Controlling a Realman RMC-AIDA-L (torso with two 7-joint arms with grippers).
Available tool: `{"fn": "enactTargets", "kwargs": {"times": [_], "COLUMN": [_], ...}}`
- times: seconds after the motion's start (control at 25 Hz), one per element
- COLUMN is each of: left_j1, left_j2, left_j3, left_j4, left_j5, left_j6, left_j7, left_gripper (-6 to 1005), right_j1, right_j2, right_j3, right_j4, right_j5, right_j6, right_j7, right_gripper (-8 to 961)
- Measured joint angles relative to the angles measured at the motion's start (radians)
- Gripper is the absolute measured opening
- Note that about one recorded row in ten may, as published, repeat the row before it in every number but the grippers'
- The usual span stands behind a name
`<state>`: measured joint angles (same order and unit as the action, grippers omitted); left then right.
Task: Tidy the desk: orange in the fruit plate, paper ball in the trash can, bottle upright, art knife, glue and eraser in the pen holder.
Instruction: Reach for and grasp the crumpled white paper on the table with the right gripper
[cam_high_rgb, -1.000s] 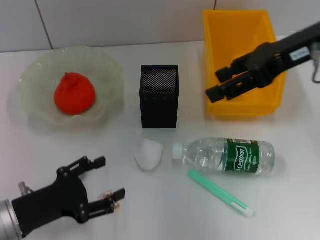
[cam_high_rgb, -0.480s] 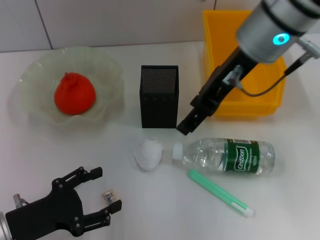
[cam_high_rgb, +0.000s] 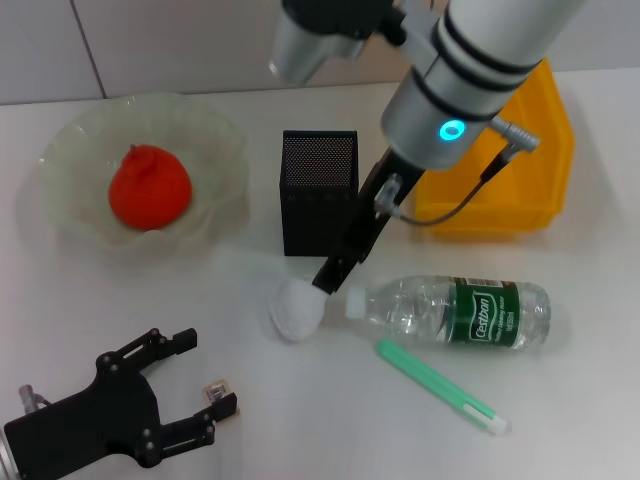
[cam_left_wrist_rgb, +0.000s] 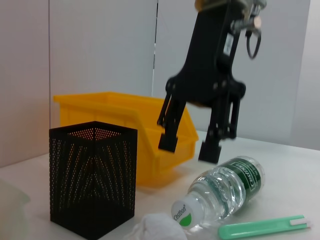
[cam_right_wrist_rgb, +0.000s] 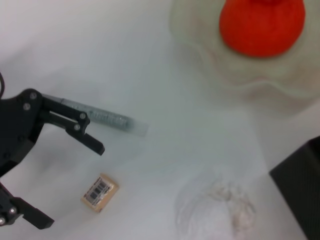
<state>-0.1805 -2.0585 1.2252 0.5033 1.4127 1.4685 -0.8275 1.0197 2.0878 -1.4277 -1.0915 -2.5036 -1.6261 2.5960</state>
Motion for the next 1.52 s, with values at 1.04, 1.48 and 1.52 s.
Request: {"fn": "enactTargets", "kwargs": {"times": [1.04,1.48,1.52], "left_j1": [-0.009,-0.011,-0.011], "left_j2": [-0.005,-0.007,-0.007], "left_j3": [0.010,0.010,0.010], "left_j4": [-0.001,-0.001,-0.002], "left_j5": [0.009,0.011,0.011], "left_j6": [0.003,0.004,0.005], "left_j7": [0.001,0.004,0.008], "left_gripper": [858,857,857], "right_j1": [0.022,0.037,0.037], "right_j2": [0.005,0.005,0.005], "right_j3": [-0.321,-0.376,-0.379], "right_j4": [0.245,0.306,0.308], "right_j5": [0.152,0.189,0.189], "right_j6": [0.388,0.429,0.430], "right_j7": [-0.006,-0.008,-0.008], "right_gripper": [696,676,675]}}
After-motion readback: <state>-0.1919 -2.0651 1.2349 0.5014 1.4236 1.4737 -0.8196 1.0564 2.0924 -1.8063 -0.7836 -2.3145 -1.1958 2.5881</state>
